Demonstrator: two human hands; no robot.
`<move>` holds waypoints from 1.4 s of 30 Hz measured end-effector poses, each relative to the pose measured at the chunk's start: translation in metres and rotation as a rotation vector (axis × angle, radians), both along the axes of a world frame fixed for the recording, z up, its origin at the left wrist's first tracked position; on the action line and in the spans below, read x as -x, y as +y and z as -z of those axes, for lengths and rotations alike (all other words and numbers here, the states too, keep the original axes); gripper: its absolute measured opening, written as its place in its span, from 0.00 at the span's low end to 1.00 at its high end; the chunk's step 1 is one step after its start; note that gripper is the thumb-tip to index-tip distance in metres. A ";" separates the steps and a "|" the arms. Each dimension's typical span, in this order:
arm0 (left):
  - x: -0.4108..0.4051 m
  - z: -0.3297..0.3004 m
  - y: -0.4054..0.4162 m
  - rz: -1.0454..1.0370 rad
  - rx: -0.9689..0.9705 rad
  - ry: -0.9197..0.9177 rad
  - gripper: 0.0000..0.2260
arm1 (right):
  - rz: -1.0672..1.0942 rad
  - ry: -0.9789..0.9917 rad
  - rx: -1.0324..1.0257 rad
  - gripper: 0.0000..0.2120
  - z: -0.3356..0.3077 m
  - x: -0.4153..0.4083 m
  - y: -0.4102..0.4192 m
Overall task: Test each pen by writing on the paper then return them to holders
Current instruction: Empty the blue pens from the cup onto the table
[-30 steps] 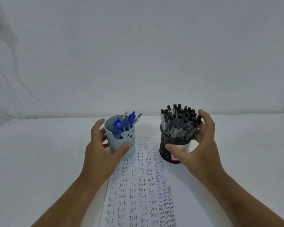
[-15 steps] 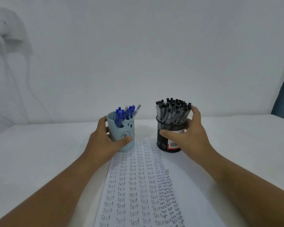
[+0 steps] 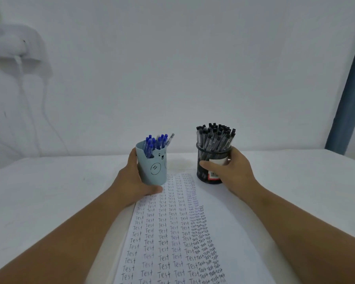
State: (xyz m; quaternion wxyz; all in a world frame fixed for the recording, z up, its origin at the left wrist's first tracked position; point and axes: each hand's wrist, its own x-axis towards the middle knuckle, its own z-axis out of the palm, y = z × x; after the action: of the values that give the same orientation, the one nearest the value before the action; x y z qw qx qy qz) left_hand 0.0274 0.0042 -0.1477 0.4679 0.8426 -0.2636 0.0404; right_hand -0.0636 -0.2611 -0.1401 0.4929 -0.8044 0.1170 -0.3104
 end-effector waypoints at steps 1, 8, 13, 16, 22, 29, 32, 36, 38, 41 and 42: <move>-0.001 0.000 0.000 0.002 -0.001 0.000 0.54 | 0.008 -0.003 -0.006 0.27 0.000 0.000 -0.004; -0.007 0.003 -0.001 -0.015 0.018 0.013 0.46 | -0.006 -0.006 -0.006 0.26 0.004 -0.010 -0.009; -0.010 0.004 -0.002 -0.025 0.033 0.030 0.42 | -0.042 0.001 -0.011 0.29 0.006 -0.016 -0.010; -0.010 0.004 -0.003 -0.034 0.029 0.029 0.41 | -0.063 0.005 -0.007 0.29 0.007 -0.017 -0.010; -0.007 0.001 -0.008 -0.084 0.048 0.009 0.36 | -0.088 -0.002 -0.016 0.28 0.006 -0.014 -0.010; -0.007 0.000 -0.005 -0.107 0.105 -0.012 0.34 | -0.027 0.003 -0.027 0.43 0.003 -0.008 -0.004; -0.002 -0.006 -0.001 -0.119 0.121 -0.057 0.34 | 0.194 -0.116 0.002 0.52 -0.003 -0.002 0.007; 0.004 -0.023 0.005 -0.111 0.099 -0.120 0.34 | 0.265 -0.453 0.245 0.41 -0.010 0.011 0.033; 0.007 -0.036 0.014 -0.095 0.056 -0.147 0.34 | 0.063 -0.455 0.260 0.35 -0.017 0.018 0.054; 0.013 -0.048 0.037 -0.091 0.007 -0.192 0.33 | -0.238 -0.305 0.232 0.34 -0.028 0.016 0.090; 0.016 -0.050 0.047 -0.098 -0.001 -0.206 0.33 | -0.287 -0.267 0.223 0.34 -0.030 0.013 0.102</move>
State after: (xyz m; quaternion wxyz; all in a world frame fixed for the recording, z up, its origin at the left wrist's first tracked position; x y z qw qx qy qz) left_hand 0.0117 0.0516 -0.0982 0.4355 0.8460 -0.2689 0.1494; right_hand -0.0767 -0.1590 -0.1098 0.4512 -0.8140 -0.1000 -0.3519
